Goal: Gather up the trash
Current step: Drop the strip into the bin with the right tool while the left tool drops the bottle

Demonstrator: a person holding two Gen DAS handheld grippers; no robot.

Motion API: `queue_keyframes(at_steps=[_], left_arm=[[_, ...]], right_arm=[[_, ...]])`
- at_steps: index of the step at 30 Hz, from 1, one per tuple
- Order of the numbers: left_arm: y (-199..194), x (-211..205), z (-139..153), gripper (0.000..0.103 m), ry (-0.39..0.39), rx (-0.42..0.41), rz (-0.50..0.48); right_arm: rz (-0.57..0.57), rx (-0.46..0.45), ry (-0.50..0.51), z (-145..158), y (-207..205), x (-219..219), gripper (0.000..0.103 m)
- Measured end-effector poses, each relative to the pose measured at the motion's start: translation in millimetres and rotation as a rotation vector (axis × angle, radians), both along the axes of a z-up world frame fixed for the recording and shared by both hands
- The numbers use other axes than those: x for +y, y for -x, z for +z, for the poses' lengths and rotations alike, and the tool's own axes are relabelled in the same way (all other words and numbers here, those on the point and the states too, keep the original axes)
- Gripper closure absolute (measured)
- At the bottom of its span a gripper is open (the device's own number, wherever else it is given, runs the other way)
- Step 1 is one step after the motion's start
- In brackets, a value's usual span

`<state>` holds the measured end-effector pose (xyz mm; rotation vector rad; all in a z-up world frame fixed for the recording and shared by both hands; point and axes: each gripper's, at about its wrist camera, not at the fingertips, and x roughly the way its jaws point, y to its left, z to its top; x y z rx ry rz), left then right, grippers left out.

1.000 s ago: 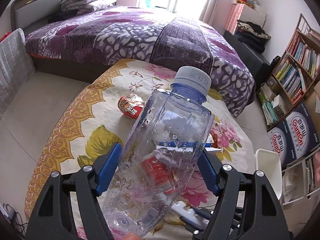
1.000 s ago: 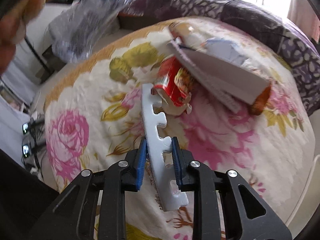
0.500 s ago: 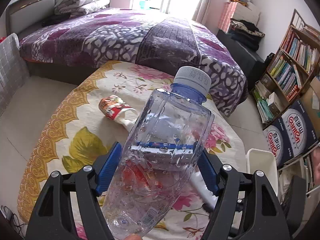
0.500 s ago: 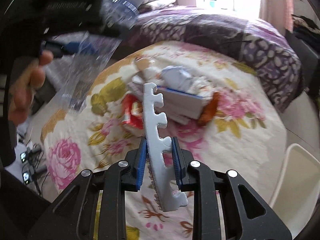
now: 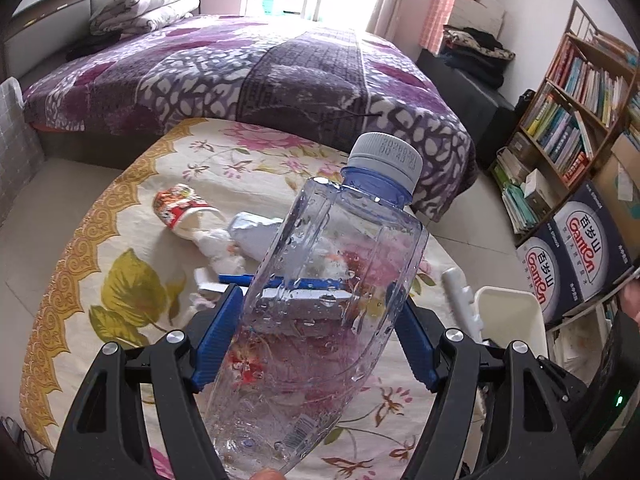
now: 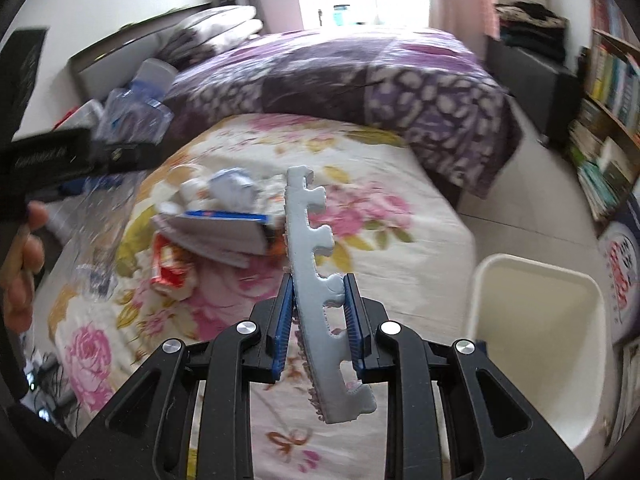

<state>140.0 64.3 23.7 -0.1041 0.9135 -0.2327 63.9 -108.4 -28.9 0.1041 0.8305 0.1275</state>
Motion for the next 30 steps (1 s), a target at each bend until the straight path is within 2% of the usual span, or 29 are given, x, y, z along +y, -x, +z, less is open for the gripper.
queue_keyframes(at_steps=[14,23,24,25,27,30], left_arm=[[7,-70,-11,0.031,0.007,0.016,-0.085],[14,-117,-20,0.031,-0.008,0.026,-0.163],[15,-122,-22,0.031,-0.010,0.026,-0.173],[16,-127,-23,0.031,-0.013,0.027,-0.180],[18,-138,-26,0.031,-0.019,0.028,-0.198],[23,-154,-29,0.031,-0.022,0.029,-0.225]], right_arm=[[-0.312,0.053,-0.033,-5,16,-92,0.079],[-0.567,0.135,-0.053,-17,38,-164,0.077],[-0.581,0.144,-0.059,-18,40,-170,0.073],[-0.604,0.153,-0.071,-20,43,-178,0.061],[-0.657,0.143,-0.087,-18,52,-191,0.050],[-0.699,0.122,-0.093,-15,60,-205,0.041]])
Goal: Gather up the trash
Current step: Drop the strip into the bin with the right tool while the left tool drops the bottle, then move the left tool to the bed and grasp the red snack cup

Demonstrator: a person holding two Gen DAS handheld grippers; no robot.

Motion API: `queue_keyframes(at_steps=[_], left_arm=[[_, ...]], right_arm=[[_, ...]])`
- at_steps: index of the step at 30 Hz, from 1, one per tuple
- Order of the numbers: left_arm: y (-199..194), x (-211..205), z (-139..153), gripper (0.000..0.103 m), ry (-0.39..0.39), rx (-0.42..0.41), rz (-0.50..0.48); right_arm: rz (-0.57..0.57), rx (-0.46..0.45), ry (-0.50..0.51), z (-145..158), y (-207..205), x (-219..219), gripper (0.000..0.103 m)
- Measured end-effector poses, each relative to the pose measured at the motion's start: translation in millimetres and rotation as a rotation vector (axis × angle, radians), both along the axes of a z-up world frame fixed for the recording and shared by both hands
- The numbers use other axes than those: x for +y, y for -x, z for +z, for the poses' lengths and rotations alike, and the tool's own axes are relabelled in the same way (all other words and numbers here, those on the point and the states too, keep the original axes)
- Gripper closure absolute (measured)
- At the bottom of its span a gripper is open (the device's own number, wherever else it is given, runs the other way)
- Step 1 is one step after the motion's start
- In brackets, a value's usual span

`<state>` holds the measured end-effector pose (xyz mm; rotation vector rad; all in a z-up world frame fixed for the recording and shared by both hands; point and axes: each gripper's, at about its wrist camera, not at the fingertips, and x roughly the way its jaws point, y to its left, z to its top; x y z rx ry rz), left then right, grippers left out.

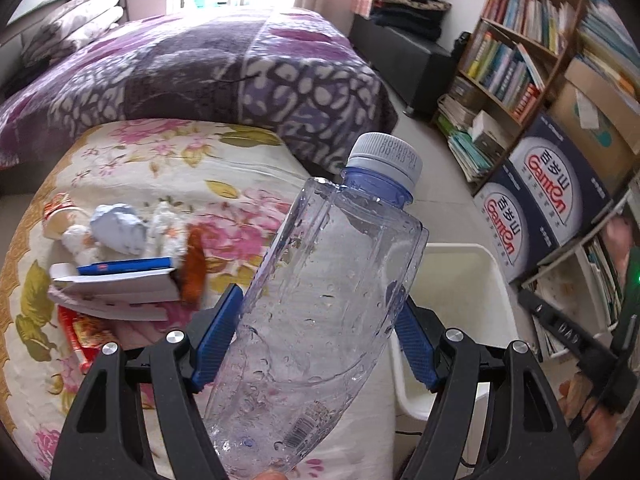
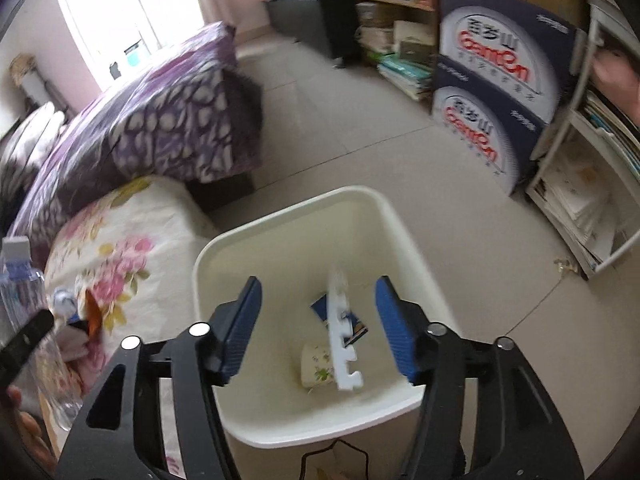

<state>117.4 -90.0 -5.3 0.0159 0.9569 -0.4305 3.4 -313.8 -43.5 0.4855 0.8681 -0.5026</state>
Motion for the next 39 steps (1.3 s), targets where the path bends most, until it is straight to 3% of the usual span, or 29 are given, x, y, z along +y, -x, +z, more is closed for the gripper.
queue_keyframes(at_steps=[13,27,31,39], left_arm=[[17,-73,-16,0.031,-0.012,0.029,-0.115],[28,-123,-32,0.030,0.051,0.125,-0.204],[27,-126,-37,0.020,0.072,0.159,-0.222],[24,-115,-33,0.020,0.075,0.154,-0.204]], right_arm=[[-0.169,-0.082,0.074,23,36,-41,0.015],[-0.260,-0.129,0.028,28,61,-70,0.010],[-0.273,-0.133,0.017,27,62,-72,0.009],[-0.244,-0.122,0.033,27,53,-61,0.009]])
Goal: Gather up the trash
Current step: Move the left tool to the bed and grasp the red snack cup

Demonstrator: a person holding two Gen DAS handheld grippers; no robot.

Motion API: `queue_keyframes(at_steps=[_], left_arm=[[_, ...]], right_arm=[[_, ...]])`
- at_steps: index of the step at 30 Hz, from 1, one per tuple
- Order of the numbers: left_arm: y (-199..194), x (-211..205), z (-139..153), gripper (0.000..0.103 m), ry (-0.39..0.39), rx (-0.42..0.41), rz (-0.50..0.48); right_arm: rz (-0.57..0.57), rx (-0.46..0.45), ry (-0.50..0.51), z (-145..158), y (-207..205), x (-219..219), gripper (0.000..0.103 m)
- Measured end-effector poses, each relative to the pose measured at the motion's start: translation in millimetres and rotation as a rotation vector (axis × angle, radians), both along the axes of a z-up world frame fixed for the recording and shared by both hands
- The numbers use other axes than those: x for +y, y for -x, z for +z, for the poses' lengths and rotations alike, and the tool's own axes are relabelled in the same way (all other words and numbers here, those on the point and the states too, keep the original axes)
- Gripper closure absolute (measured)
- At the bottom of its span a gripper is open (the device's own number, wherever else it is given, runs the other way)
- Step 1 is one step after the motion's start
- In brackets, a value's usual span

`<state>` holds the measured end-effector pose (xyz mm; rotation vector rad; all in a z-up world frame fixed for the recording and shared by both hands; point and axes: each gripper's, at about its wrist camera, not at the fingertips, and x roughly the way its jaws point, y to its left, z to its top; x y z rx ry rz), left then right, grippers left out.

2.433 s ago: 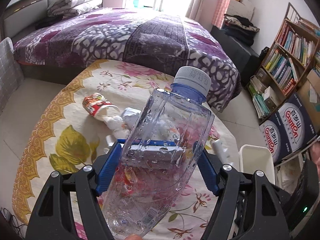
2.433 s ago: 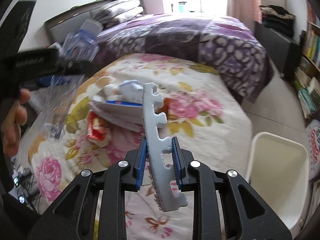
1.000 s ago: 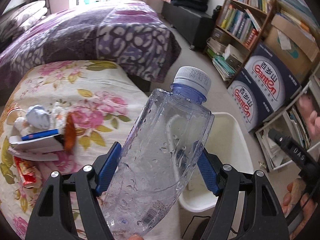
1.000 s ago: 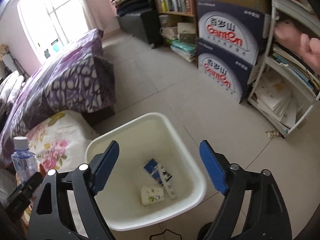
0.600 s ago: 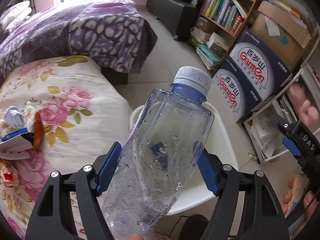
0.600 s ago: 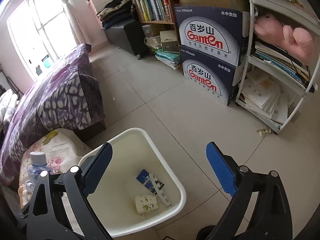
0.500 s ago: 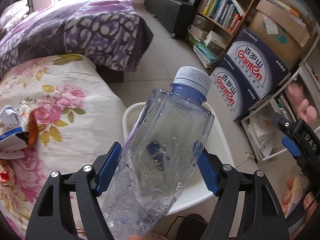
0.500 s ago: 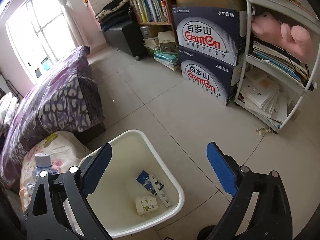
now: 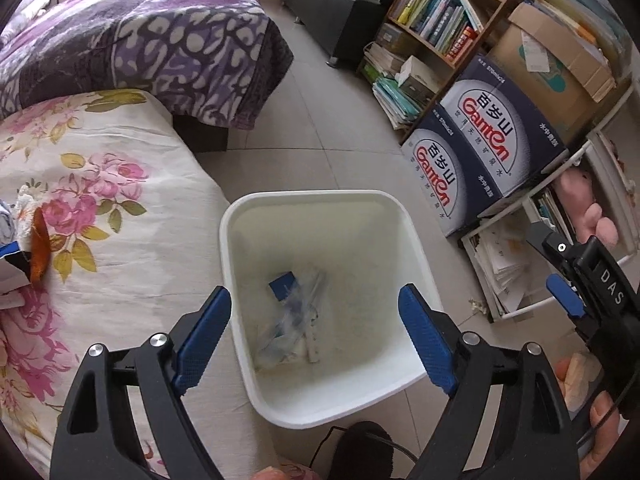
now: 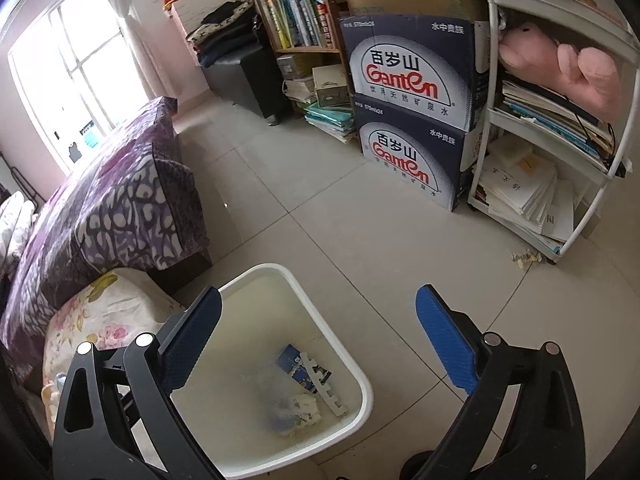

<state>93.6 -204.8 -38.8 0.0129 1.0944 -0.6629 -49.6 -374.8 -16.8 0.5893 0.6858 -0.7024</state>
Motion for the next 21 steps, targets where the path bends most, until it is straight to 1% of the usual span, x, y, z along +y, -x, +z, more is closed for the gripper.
queue_keyframes(at_steps=[6,12,21], left_arm=[[-5,19,-4,0.020,-0.038,-0.004,0.042],[-12,46,0,0.020,-0.063,-0.031,0.089],[-27,97,2,0.020,-0.106,-0.054,0.184]], right_arm=[[0.030,0.014,0.012,0,-11,14,0.009],[0.071,0.044,0.025,-4,-27,32,0.008],[0.190,0.099,0.083,-10,-60,81,0.008]])
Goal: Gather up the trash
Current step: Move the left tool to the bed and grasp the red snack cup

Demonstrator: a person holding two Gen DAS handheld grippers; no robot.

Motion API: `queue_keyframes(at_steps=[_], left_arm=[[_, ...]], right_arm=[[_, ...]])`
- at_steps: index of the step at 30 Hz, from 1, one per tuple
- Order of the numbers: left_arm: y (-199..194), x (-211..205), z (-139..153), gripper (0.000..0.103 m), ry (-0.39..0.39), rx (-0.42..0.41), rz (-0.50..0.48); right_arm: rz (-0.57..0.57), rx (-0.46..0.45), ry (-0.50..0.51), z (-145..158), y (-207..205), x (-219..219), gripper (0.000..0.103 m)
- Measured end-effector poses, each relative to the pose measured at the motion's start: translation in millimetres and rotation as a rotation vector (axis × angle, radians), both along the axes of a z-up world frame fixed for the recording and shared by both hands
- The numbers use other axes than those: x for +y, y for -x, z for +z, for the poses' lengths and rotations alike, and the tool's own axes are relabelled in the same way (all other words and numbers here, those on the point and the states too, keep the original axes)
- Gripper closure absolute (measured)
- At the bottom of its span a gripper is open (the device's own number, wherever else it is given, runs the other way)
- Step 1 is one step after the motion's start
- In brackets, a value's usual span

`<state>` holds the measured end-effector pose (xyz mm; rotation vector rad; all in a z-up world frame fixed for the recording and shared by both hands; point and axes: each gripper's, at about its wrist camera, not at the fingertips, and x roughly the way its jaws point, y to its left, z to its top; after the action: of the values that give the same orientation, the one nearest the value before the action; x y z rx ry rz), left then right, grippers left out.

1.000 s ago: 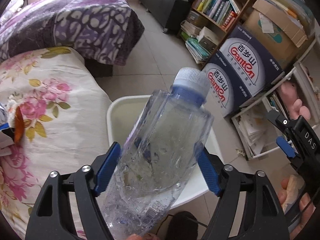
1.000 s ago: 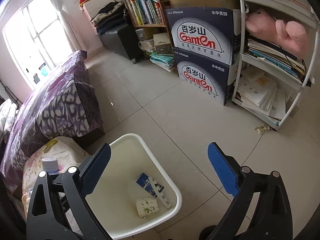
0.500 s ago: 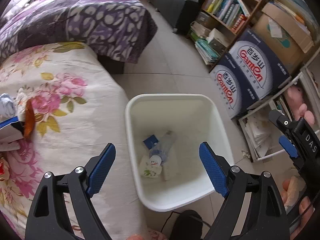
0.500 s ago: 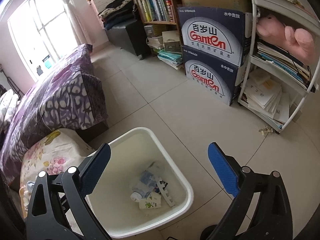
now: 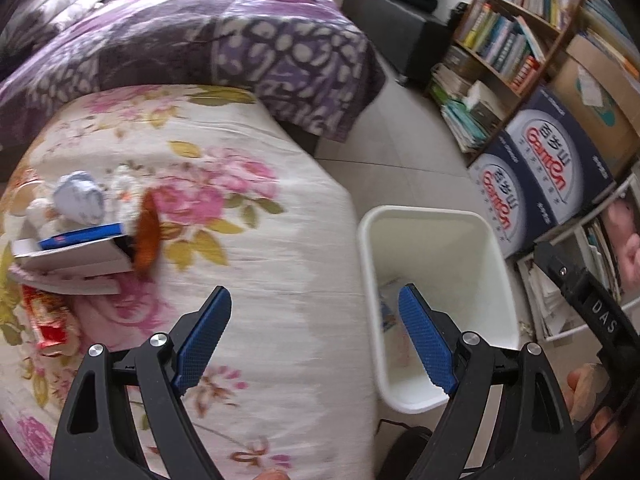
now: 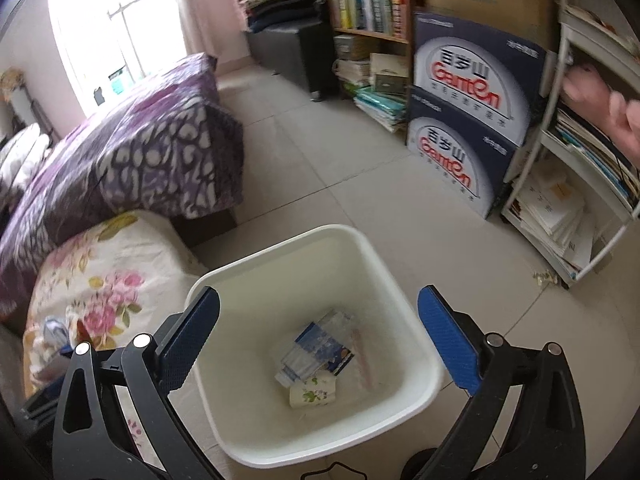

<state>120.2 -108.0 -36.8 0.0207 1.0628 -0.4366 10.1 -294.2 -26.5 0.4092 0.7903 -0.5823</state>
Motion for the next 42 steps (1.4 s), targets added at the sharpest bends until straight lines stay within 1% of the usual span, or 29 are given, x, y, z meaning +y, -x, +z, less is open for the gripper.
queue_keyframes(at_steps=[7,11,16,20,25,30,36,38,40,42], left_arm=[[-13,50,-4,0.020,-0.114,-0.035,0.133],[-23,89,-6,0.020,-0.178,-0.042,0.236],[-31,143,-15,0.020,-0.215,0.028,0.368],[-32,177,-22,0.020,-0.218,0.075,0.433],[-32,211,-30,0.020,-0.188,0.131,0.479],[-37,235,-43,0.020,-0.101,0.228,0.504],[-47,251,-66,0.020,-0.011,0.318,0.540],[-50,254,-71,0.020,0.052,0.327,0.540],[-53,254,-71,0.020,0.079,0.317,0.533],[-53,251,-74,0.029,0.081,0.317,0.519]], right_arm=[[0.085,0.033,0.018,-5,-22,35,0.008],[0.128,0.040,0.020,-8,-33,53,0.008],[0.180,0.051,0.023,-11,-46,75,0.008],[0.210,0.054,0.017,-14,-55,91,0.008],[0.258,0.062,0.022,-18,-65,113,0.008],[0.317,0.065,0.038,-21,-74,133,0.008],[0.441,0.037,0.079,-20,-80,161,0.007],[0.483,0.025,0.096,-19,-82,170,0.007],[0.537,0.014,0.117,-18,-83,181,0.007],[0.576,0.011,0.135,-19,-83,190,0.007]])
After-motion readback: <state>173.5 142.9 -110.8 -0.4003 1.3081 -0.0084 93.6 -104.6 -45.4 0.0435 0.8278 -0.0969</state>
